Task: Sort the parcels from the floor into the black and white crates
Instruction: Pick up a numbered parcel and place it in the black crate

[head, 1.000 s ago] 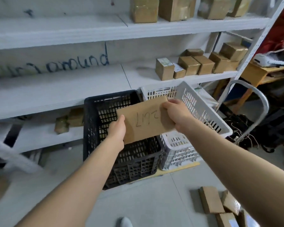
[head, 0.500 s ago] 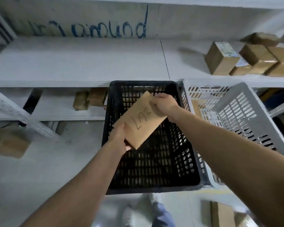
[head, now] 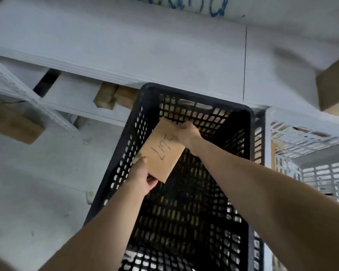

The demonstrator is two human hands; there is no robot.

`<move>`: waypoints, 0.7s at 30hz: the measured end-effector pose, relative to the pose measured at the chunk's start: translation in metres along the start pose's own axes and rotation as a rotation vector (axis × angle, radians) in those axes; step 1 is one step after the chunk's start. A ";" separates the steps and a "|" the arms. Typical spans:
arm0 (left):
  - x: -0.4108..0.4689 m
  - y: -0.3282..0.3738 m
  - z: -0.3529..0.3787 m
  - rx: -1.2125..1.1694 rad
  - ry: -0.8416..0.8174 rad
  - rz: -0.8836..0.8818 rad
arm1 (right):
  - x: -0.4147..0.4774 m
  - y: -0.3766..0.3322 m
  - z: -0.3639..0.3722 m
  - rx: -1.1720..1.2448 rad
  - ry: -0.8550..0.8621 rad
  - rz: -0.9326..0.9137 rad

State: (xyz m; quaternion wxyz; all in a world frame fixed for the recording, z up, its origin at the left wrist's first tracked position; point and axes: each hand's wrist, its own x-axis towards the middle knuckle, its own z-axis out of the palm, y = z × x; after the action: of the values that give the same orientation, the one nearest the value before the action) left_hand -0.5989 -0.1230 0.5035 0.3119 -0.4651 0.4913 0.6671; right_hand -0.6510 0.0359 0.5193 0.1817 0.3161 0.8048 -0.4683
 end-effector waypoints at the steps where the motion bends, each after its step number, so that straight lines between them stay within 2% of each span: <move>1: 0.006 -0.001 0.002 -0.012 0.014 -0.005 | 0.008 0.002 0.004 -0.018 -0.031 0.008; 6: 0.032 -0.002 0.009 -0.059 0.041 -0.013 | 0.039 0.007 0.016 -0.087 -0.091 0.029; 9: 0.043 -0.001 0.013 -0.091 0.008 -0.012 | 0.051 0.012 0.023 -0.105 -0.106 -0.034; 16: 0.058 0.001 0.025 -0.217 -0.063 -0.024 | 0.057 0.022 0.034 0.110 -0.068 -0.004; 21: 0.056 0.004 0.022 -0.125 -0.043 -0.037 | 0.048 0.019 0.025 0.152 -0.042 -0.006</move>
State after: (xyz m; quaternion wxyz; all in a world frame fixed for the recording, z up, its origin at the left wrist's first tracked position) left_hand -0.6298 -0.1053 0.4552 0.3049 -0.4782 0.4333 0.7004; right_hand -0.6730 0.0370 0.4661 0.1726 0.3166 0.7640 -0.5350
